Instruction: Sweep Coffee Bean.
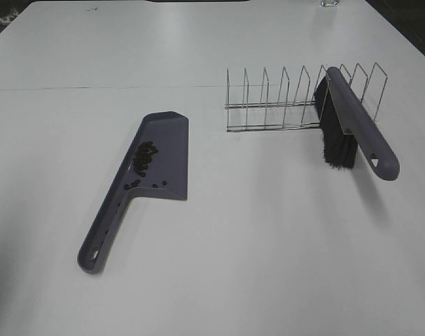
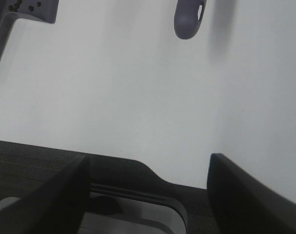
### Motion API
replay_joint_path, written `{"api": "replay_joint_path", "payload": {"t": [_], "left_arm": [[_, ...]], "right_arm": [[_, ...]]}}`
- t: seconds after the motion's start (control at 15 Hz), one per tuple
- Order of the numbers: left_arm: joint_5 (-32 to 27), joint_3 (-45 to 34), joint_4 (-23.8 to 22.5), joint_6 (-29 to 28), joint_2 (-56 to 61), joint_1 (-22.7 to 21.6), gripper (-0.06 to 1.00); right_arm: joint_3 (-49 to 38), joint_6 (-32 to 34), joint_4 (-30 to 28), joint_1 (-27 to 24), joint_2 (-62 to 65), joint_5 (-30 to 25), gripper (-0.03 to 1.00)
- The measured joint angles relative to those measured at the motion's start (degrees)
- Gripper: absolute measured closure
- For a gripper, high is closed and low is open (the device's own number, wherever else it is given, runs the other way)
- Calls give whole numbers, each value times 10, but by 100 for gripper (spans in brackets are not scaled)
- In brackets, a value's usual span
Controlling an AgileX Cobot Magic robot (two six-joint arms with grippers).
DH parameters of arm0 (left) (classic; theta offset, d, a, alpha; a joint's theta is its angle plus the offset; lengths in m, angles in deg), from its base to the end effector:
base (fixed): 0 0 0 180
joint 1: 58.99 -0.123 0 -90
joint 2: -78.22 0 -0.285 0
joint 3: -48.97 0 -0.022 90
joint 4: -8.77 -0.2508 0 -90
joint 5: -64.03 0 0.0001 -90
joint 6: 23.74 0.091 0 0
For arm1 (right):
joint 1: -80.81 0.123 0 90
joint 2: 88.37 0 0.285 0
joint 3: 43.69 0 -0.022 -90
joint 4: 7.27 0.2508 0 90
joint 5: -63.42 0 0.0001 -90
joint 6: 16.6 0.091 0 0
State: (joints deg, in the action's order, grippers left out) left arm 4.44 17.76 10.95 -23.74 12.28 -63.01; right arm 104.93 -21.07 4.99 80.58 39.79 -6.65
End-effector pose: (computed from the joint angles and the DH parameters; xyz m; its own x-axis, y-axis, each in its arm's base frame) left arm 0.1710 0.0090 0.2903 -0.9151 -0.0836 -0.3945 -0.0748 0.9965 -0.0377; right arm 0.1110 0.0177 0.3192 -0.8895 -0.0004 -0.4568 -0.0908 0.9802 0.1758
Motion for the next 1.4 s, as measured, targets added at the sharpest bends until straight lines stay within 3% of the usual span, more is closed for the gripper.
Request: {"api": "replay_joint_path", "payload": {"t": [0.4,0.53,1.13,1.4], "left_arm": [[-2,-99,-60,-58,226,1,30],[-3,-139,-86,-69,301,41,31],[-23,-155,-78,-57,561,51,31],[-22,-163,-54,-35,585,51,31]], "right_arm": [[-87,0,-44,0,160,38,37],[-133,0,-50,0,229,44,37],[-184,-23,-65,0,437,65,37],[-194,-25,-81,0,443,65,37]]}}
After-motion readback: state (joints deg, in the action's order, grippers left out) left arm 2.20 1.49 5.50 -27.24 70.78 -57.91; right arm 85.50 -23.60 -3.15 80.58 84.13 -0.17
